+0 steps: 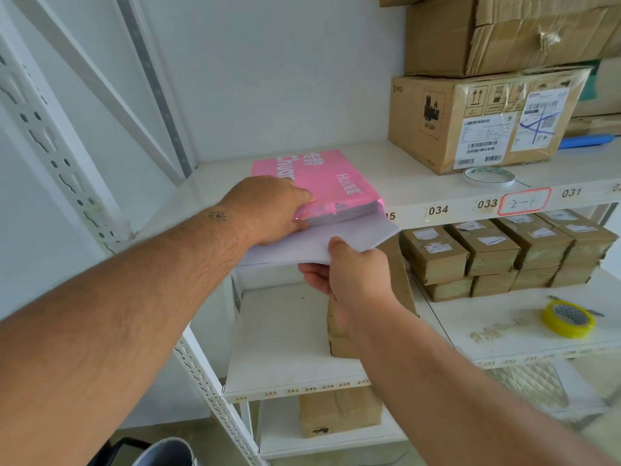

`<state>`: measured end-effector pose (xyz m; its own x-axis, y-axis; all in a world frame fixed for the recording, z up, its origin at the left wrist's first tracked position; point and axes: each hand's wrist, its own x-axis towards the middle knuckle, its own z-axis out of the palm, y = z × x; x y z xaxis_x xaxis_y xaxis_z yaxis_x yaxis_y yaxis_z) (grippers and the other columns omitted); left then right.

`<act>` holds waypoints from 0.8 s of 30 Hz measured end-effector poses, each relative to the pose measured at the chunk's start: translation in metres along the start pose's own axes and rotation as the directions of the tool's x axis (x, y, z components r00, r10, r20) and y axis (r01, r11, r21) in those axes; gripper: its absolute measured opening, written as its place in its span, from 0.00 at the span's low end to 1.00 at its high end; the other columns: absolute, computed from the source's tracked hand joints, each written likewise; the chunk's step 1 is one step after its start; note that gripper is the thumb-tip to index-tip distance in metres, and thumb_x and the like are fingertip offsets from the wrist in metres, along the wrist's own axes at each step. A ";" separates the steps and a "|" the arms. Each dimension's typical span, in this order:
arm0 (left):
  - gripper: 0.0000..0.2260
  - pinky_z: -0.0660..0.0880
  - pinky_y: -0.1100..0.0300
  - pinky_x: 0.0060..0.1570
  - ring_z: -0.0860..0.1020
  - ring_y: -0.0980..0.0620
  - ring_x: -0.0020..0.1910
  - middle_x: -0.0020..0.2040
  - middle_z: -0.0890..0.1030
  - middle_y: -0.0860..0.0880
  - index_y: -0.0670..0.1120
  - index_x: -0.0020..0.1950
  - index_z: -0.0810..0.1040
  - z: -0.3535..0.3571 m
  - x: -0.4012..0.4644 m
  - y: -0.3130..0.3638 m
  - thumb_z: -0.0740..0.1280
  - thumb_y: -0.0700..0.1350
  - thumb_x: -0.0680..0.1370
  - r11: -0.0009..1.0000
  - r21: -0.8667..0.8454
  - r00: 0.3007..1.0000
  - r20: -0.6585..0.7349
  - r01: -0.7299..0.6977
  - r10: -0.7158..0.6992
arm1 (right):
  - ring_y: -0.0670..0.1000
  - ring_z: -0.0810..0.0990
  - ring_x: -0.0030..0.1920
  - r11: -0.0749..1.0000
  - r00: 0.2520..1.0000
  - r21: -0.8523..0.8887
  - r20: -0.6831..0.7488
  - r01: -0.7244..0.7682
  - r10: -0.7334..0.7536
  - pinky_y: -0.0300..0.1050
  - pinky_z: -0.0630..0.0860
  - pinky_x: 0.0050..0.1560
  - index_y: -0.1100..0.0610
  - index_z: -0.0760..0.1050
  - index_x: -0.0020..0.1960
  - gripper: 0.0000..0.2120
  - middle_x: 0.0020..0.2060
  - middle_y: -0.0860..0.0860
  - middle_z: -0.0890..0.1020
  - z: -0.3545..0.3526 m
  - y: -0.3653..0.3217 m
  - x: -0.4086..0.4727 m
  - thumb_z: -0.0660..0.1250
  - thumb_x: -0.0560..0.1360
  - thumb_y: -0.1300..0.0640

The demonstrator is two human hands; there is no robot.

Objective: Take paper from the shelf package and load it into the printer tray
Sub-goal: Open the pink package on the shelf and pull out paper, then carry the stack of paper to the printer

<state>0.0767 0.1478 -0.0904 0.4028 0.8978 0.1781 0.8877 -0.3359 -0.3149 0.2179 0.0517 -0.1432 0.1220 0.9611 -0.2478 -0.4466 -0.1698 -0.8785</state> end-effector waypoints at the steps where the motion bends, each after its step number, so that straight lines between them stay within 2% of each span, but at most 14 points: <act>1: 0.26 0.75 0.51 0.61 0.77 0.45 0.65 0.69 0.77 0.50 0.58 0.77 0.69 0.000 -0.002 0.000 0.65 0.61 0.80 1.000 -0.011 1.000 0.002 0.000 0.000 | 0.52 0.85 0.27 1.000 1.000 -0.005 -0.003 0.017 -0.017 0.44 0.84 0.30 0.57 0.77 0.44 0.11 0.30 0.55 0.85 0.000 0.000 -0.007 0.60 0.83 0.64; 4: 0.26 0.73 0.53 0.62 0.76 0.45 0.68 0.72 0.76 0.50 0.58 0.77 0.69 0.001 -0.006 -0.002 0.65 0.61 0.80 0.999 -0.035 1.000 0.000 -0.002 0.002 | 0.52 0.85 0.27 0.998 0.998 -0.021 0.001 0.058 -0.058 0.43 0.83 0.29 0.56 0.78 0.46 0.11 0.26 0.52 0.85 -0.008 -0.001 -0.038 0.60 0.83 0.64; 10: 0.24 0.74 0.53 0.63 0.76 0.44 0.68 0.70 0.78 0.49 0.60 0.75 0.72 0.001 -0.002 -0.008 0.66 0.62 0.78 0.998 -0.064 0.999 -0.041 -0.015 0.013 | 0.54 0.86 0.29 0.986 0.987 -0.060 -0.012 0.158 -0.159 0.45 0.82 0.32 0.58 0.80 0.52 0.08 0.31 0.55 0.87 -0.041 0.004 -0.115 0.62 0.83 0.61; 13: 0.24 0.74 0.53 0.64 0.76 0.43 0.68 0.71 0.77 0.48 0.59 0.74 0.74 0.008 -0.004 -0.008 0.67 0.59 0.78 0.992 -0.125 1.000 -0.019 -0.005 0.003 | 0.56 0.84 0.27 0.968 0.969 -0.060 -0.025 0.242 -0.244 0.45 0.79 0.28 0.59 0.84 0.45 0.13 0.31 0.59 0.86 -0.057 0.006 -0.160 0.63 0.83 0.62; 14: 0.22 0.73 0.53 0.65 0.75 0.43 0.69 0.71 0.77 0.48 0.59 0.73 0.74 0.009 -0.008 -0.011 0.67 0.56 0.78 0.986 -0.166 1.000 0.003 0.007 -0.006 | 0.57 0.83 0.26 0.961 0.962 -0.057 -0.033 0.269 -0.271 0.45 0.78 0.27 0.59 0.86 0.41 0.16 0.30 0.61 0.85 -0.061 0.006 -0.173 0.63 0.83 0.62; 16: 0.19 0.72 0.54 0.67 0.76 0.47 0.69 0.72 0.77 0.50 0.62 0.69 0.77 0.002 -0.024 -0.017 0.63 0.49 0.78 0.907 -0.414 0.996 -0.016 0.070 -0.084 | 0.57 0.82 0.25 0.950 0.949 -0.030 -0.041 0.311 -0.312 0.45 0.78 0.26 0.61 0.85 0.38 0.18 0.29 0.62 0.84 -0.066 0.005 -0.191 0.63 0.83 0.63; 17: 0.18 0.74 0.56 0.64 0.77 0.49 0.65 0.69 0.79 0.51 0.62 0.65 0.78 -0.002 -0.036 -0.019 0.61 0.47 0.77 0.802 -0.591 0.979 -0.099 0.086 -0.178 | 0.57 0.82 0.25 0.944 0.943 -0.015 -0.041 0.330 -0.330 0.45 0.78 0.26 0.61 0.84 0.40 0.17 0.29 0.61 0.83 -0.069 0.006 -0.196 0.62 0.83 0.63; 18: 0.16 0.76 0.56 0.58 0.79 0.49 0.58 0.63 0.81 0.52 0.58 0.61 0.80 -0.008 -0.059 -0.016 0.62 0.45 0.77 0.650 -0.754 0.916 -0.189 0.095 -0.353 | 0.56 0.81 0.26 0.939 0.938 -0.007 -0.047 0.344 -0.344 0.44 0.78 0.26 0.60 0.83 0.42 0.15 0.29 0.60 0.83 -0.072 0.008 -0.198 0.62 0.84 0.63; 19: 0.11 0.77 0.54 0.51 0.80 0.48 0.53 0.55 0.81 0.52 0.54 0.56 0.81 -0.008 -0.088 -0.009 0.63 0.45 0.77 0.468 -0.879 0.788 -0.227 0.086 -0.572 | 0.55 0.81 0.26 0.934 0.933 -0.003 -0.057 0.356 -0.356 0.44 0.78 0.27 0.59 0.82 0.44 0.14 0.29 0.59 0.83 -0.074 0.010 -0.198 0.62 0.84 0.64; 20: 0.05 0.77 0.51 0.46 0.81 0.45 0.50 0.49 0.80 0.51 0.52 0.49 0.79 -0.009 -0.122 0.003 0.65 0.49 0.76 0.242 -0.968 0.687 -0.133 0.064 -0.714 | 0.55 0.81 0.26 0.930 0.928 -0.001 -0.069 0.367 -0.366 0.44 0.78 0.27 0.59 0.82 0.45 0.13 0.29 0.58 0.83 -0.076 0.012 -0.198 0.61 0.84 0.64; 21: 0.09 0.77 0.49 0.41 0.81 0.44 0.47 0.46 0.79 0.48 0.51 0.45 0.78 -0.013 -0.156 0.024 0.67 0.55 0.77 -0.019 -0.996 0.688 0.071 0.083 -0.722 | 0.55 0.82 0.26 0.927 0.924 0.001 -0.077 0.375 -0.374 0.44 0.78 0.28 0.60 0.82 0.46 0.12 0.29 0.58 0.83 -0.077 0.016 -0.198 0.61 0.84 0.64; 22: 0.14 0.75 0.51 0.39 0.82 0.45 0.46 0.45 0.81 0.47 0.50 0.46 0.78 -0.015 -0.187 0.048 0.66 0.61 0.78 -0.253 -0.954 0.787 0.279 0.162 -0.550 | 0.55 0.82 0.27 0.926 0.923 0.008 -0.085 0.378 -0.376 0.44 0.79 0.28 0.60 0.81 0.47 0.11 0.30 0.57 0.83 -0.077 0.020 -0.197 0.62 0.84 0.63; 23: 0.17 0.76 0.51 0.40 0.83 0.46 0.46 0.47 0.85 0.47 0.50 0.51 0.80 -0.016 -0.206 0.068 0.64 0.63 0.79 -0.411 -0.873 0.858 0.406 0.263 -0.315 | 0.55 0.82 0.27 0.926 0.922 0.012 -0.092 0.378 -0.375 0.45 0.79 0.28 0.61 0.81 0.48 0.11 0.30 0.57 0.84 -0.078 0.026 -0.197 0.62 0.84 0.63; 24: 0.18 0.79 0.49 0.43 0.85 0.45 0.48 0.50 0.87 0.47 0.50 0.56 0.81 -0.015 -0.221 0.082 0.63 0.62 0.80 -0.511 -0.800 0.891 0.435 0.316 -0.131 | 0.55 0.82 0.27 0.925 0.921 0.009 -0.101 0.380 -0.377 0.46 0.79 0.29 0.61 0.82 0.48 0.11 0.31 0.57 0.84 -0.077 0.032 -0.197 0.62 0.84 0.62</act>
<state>0.0634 -0.0827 -0.1415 0.1457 0.9677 -0.2057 -0.1481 0.2269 0.9626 0.2480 -0.1601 -0.1538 0.3702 0.9269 0.0615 -0.3749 0.2097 -0.9030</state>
